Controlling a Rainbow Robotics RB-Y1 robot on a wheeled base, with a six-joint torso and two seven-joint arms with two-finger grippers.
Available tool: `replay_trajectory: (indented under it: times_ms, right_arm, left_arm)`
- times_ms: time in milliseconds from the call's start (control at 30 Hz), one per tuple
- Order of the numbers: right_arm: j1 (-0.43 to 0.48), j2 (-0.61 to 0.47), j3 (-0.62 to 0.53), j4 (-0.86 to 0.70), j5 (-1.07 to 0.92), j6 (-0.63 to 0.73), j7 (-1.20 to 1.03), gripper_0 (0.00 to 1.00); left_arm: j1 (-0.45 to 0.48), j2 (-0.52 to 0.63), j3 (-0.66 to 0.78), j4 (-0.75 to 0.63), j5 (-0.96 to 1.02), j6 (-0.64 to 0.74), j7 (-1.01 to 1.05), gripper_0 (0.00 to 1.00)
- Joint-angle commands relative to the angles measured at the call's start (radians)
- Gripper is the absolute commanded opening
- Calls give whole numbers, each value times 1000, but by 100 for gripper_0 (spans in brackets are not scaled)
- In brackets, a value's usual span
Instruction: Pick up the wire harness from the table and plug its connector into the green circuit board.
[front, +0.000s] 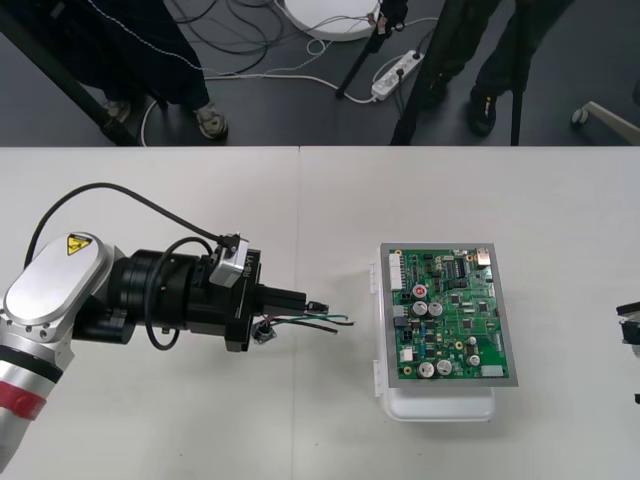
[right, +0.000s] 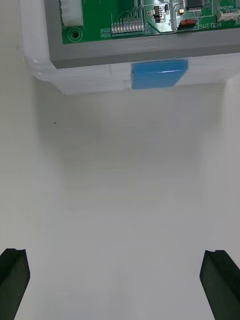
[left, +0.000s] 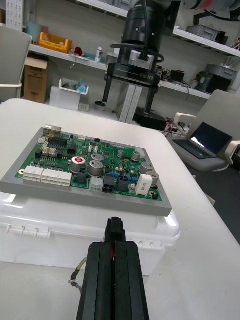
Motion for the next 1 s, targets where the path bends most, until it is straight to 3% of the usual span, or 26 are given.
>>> replay_trajectory:
  times_ms: [33,200,600,767,1000]
  right_arm:
    - [-32,-42,65,-62,82,-9,-111,100]
    - [-147,-42,197,-70,193,-9,-198,100]
    - [-437,-22,513,5,398,-12,-401,100]
    - [-520,10,583,17,475,-65,-458,100]
    - [-561,64,583,17,501,-125,-465,100]
  left_arm:
    - [16,-50,6,30,-8,-48,-90,0]
    - [16,-96,6,97,-11,-52,-178,0]
    - [41,-141,5,99,-45,-51,-213,0]
    - [42,-158,5,99,-55,-49,-228,0]
    - [45,-178,5,100,-81,-35,-231,0]
